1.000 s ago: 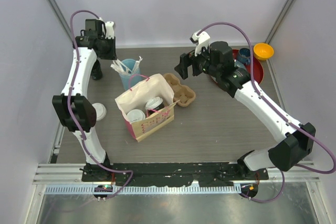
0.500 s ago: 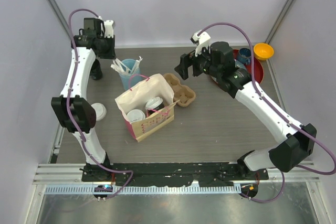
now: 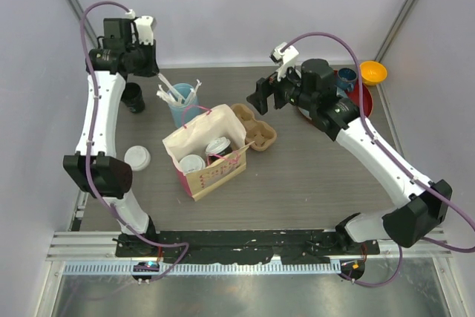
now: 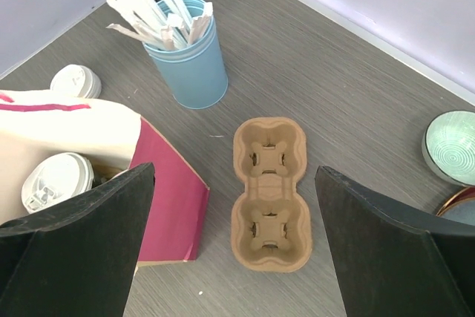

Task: Pack the takeout coffee

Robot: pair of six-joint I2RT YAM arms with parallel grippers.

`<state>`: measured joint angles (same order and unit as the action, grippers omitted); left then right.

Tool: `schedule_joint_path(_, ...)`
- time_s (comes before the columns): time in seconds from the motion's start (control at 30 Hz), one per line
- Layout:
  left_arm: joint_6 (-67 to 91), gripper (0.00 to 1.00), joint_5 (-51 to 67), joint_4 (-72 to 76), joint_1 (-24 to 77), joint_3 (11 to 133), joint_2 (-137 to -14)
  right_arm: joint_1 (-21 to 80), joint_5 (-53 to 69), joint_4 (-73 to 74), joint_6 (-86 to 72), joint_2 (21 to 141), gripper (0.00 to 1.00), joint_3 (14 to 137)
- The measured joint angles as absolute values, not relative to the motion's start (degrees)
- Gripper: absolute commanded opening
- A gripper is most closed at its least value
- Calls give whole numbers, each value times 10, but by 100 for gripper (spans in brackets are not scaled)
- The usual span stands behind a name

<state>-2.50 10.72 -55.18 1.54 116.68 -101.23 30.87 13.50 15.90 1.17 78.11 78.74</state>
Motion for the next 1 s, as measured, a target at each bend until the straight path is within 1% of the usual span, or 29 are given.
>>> schedule_joint_path(0.13, -33, 0, 119, -569, 16, 1183, -990, 309, 161, 145, 26, 767, 93, 780)
schedule_joint_path(0.3, -37, 0, 131, -590, 19, 1184, -912, 319, 192, 72, 44, 738, 91, 777)
schedule_joint_path(0.43, -40, 0, 138, -595, 19, 1192, -832, 393, 170, 18, 108, 743, 93, 805)
schedule_joint_path(0.5, -45, 0, 147, -604, 19, 1211, -797, 463, 150, 3, 166, 769, 94, 845)
schedule_joint_path(0.6, -51, 0, 163, -620, 19, 1240, -762, 539, 139, -19, 235, 830, 97, 916)
schedule_joint_path(0.7, -53, 0, 181, -643, 19, 1248, -741, 571, 123, -25, 291, 896, 98, 983)
schedule_joint_path(0.83, -53, 0, 214, -683, 19, 1248, -728, 591, 98, -17, 336, 972, 97, 1047)
schedule_joint_path(0.87, -53, 0, 220, -689, 19, 1248, -727, 595, 95, -12, 343, 988, 96, 1057)
schedule_joint_path(0.97, -50, 0, 243, -709, 19, 1248, -731, 604, 92, 14, 360, 1030, 86, 1098)
schedule_joint_path(1.0, -50, 0, 248, -714, 19, 1248, -732, 608, 90, 27, 362, 1044, 70, 1117)
